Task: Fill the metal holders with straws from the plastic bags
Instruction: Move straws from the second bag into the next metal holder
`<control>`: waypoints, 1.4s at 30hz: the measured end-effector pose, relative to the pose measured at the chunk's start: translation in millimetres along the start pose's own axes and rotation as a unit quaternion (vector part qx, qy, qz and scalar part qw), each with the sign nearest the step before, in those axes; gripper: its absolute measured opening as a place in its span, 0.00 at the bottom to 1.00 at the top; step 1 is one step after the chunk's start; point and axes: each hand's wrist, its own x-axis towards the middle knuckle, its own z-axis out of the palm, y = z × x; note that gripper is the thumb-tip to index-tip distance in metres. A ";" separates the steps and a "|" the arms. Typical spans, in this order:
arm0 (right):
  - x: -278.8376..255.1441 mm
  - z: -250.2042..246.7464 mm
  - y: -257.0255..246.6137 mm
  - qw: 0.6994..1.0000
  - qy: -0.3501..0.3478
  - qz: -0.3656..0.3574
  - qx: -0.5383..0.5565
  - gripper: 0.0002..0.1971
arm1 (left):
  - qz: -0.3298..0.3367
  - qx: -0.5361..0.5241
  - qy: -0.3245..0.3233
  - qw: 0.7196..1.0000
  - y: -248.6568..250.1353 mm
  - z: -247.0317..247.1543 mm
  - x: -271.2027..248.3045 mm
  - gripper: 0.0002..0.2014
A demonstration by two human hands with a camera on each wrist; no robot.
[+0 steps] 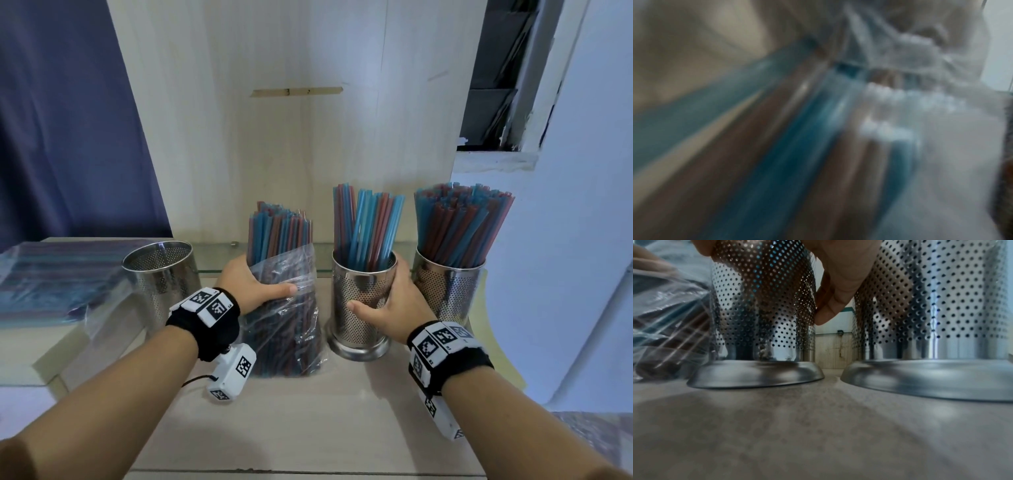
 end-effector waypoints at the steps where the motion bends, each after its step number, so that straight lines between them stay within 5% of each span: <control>1: -0.1 -0.2 -0.1 1.000 0.000 -0.001 0.000 0.60 | 0.003 -0.011 -0.001 1.000 -2.5 -1.0 -1.5 0.33; 6: 0.3 0.4 0.2 1.000 0.004 -0.002 -0.001 0.59 | 0.035 -0.046 0.013 0.998 3.0 -3.2 -16.0 0.44; 14: 0.2 0.7 -0.3 1.000 0.003 -0.005 -0.004 0.58 | 0.125 0.017 0.160 0.979 11.2 -4.7 -33.6 0.56; 19: 0.0 0.9 -0.4 1.000 0.003 -0.006 -0.008 0.58 | 0.067 0.050 0.109 0.991 -9.1 -5.9 -19.5 0.58; 29: -0.5 -0.6 -3.0 1.000 -0.001 -0.002 -0.009 0.58 | 0.162 0.108 0.079 0.978 -19.7 -4.5 -21.9 0.62; 34: -0.7 -1.5 -4.4 1.000 -0.004 0.005 -0.002 0.61 | 0.141 0.088 0.099 0.981 -16.0 0.7 -20.8 0.61; 39: -0.4 -2.0 -4.1 1.000 -0.002 0.015 0.002 0.65 | 0.151 -0.032 0.185 0.971 -16.8 -0.7 -26.7 0.58; 42: -0.9 -2.1 -4.3 1.000 -0.002 0.021 -0.005 0.66 | 0.128 -0.035 0.142 0.981 -15.2 -2.5 -28.7 0.60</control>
